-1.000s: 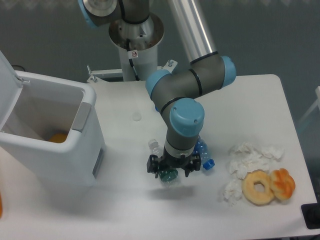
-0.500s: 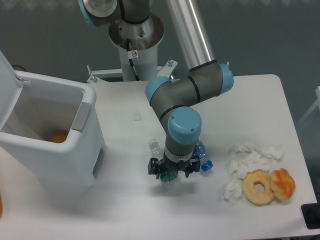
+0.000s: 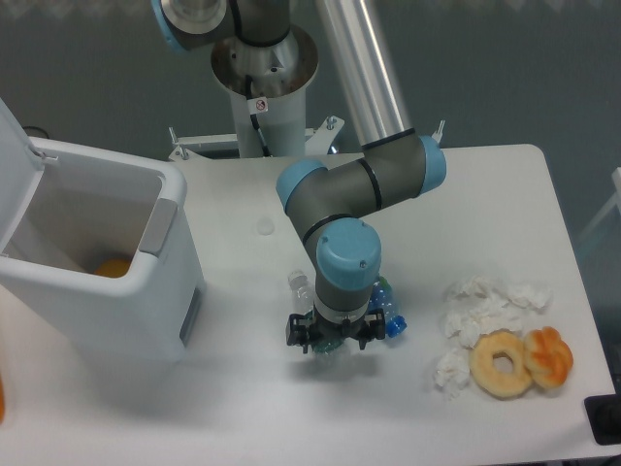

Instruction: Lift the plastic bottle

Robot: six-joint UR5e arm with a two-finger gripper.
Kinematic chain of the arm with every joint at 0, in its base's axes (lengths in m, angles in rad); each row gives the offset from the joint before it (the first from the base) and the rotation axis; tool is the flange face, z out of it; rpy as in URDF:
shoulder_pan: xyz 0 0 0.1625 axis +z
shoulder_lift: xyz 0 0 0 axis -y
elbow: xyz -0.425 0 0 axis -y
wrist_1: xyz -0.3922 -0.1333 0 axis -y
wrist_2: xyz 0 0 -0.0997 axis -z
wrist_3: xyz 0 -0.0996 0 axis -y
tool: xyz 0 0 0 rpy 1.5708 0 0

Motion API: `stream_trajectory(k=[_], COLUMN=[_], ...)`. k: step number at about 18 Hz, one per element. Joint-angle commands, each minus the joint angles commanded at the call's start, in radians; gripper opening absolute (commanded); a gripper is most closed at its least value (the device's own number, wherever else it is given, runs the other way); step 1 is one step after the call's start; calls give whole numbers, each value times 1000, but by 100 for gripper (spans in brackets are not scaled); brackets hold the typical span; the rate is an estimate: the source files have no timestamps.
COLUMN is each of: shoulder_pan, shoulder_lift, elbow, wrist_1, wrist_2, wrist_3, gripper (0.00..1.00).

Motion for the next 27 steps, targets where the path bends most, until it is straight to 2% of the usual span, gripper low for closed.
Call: stream_trajectory(k=[7,16,24,27], shoulder_pan=[-8,-9,-9,-9], shoulder_lift=[-3,-2,-2,0], elbow=[-23,-23,-23,-23], wrist_1=[2,2,2,2], wrist_2=[5,18,43,43], wrist_3=[3,5,5,3], gripper=[100,99,82,81])
